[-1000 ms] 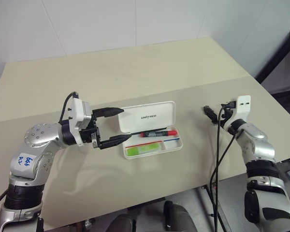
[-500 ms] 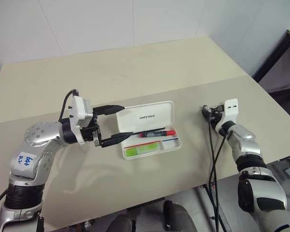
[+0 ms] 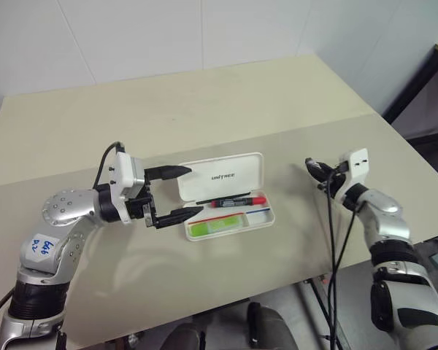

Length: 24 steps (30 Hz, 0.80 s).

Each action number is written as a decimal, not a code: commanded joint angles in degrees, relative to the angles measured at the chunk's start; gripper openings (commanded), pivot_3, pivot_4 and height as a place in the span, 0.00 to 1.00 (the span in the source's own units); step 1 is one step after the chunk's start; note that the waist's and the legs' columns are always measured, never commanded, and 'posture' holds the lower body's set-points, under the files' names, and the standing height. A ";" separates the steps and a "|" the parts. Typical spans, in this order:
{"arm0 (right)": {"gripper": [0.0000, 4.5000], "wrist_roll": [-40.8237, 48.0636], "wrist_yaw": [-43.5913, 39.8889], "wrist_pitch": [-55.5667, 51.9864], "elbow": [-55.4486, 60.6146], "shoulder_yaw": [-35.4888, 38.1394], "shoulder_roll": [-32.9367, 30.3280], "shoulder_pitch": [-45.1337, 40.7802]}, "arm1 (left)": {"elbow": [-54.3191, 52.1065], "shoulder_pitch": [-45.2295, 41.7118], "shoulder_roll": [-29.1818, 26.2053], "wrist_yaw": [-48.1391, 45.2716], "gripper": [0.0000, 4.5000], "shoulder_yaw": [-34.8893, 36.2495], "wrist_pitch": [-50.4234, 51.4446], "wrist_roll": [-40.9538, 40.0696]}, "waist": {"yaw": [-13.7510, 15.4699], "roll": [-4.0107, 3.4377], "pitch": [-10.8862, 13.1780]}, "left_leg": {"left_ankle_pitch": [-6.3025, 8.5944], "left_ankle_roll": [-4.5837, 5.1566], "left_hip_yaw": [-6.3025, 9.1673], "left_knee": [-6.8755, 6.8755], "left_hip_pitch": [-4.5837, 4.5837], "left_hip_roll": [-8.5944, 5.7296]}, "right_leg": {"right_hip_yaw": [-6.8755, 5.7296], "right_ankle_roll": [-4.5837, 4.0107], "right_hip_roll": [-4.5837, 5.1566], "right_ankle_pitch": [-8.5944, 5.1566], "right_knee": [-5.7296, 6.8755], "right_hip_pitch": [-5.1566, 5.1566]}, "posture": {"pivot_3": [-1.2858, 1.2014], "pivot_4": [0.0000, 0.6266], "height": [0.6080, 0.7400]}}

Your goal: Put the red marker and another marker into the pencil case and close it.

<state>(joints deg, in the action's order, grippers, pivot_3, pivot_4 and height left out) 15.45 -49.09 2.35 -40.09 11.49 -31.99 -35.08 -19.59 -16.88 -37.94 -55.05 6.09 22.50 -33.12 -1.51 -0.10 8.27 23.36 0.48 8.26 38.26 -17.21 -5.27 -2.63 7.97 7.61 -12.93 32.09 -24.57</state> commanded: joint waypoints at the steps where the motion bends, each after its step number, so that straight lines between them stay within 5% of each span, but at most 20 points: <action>1: 0.09 4.51 -11.08 -1.58 11.52 0.56 -5.80 2.82 | -1.71 1.60 0.26 -0.35 1.00 0.25 -2.01 0.21 | 0.08 -0.01 0.01 | 0.00 0.00 0.03 0.00 0.00 0.00 | -0.01 0.00 0.00 0.00 0.00 0.00 | 0.52 0.24 1.00; 7: 0.09 10.31 -25.73 -9.47 29.55 -2.35 -13.72 8.98 | -1.65 3.67 0.81 -0.41 1.00 -0.26 -3.13 0.29 | 0.32 0.03 -0.02 | 0.01 -0.01 0.00 0.03 0.01 0.06 | -0.01 0.02 -0.03 0.01 -0.06 0.06 | 0.52 0.24 1.00; 12: 0.09 11.45 -29.98 -12.42 37.39 -5.96 -14.69 10.67 | -2.03 5.20 1.08 -0.50 1.00 -0.80 -3.90 0.78 | 0.82 0.08 -0.04 | 0.02 -0.04 -0.07 0.14 0.02 0.10 | 0.03 0.04 -0.05 0.02 -0.09 0.08 | 0.52 0.24 1.00; 24: 0.09 6.71 -37.32 -2.17 27.87 -15.26 -7.61 3.48 | -3.59 8.39 -1.71 -1.62 1.00 -1.60 -5.68 4.20 | 2.10 0.10 -0.05 | 0.03 -0.05 -0.06 0.12 0.00 0.04 | 0.00 -0.03 -0.02 0.08 -0.09 0.02 | 0.52 0.24 1.00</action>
<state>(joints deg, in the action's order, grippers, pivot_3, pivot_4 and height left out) 22.07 -84.77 -1.80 -11.65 -4.05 -39.81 -30.48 -21.67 -8.64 -39.00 -56.08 4.33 18.41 -29.83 0.59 0.01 8.22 23.39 0.43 8.20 38.33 -17.20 -5.23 -2.64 7.94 7.58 -12.85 32.00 -24.56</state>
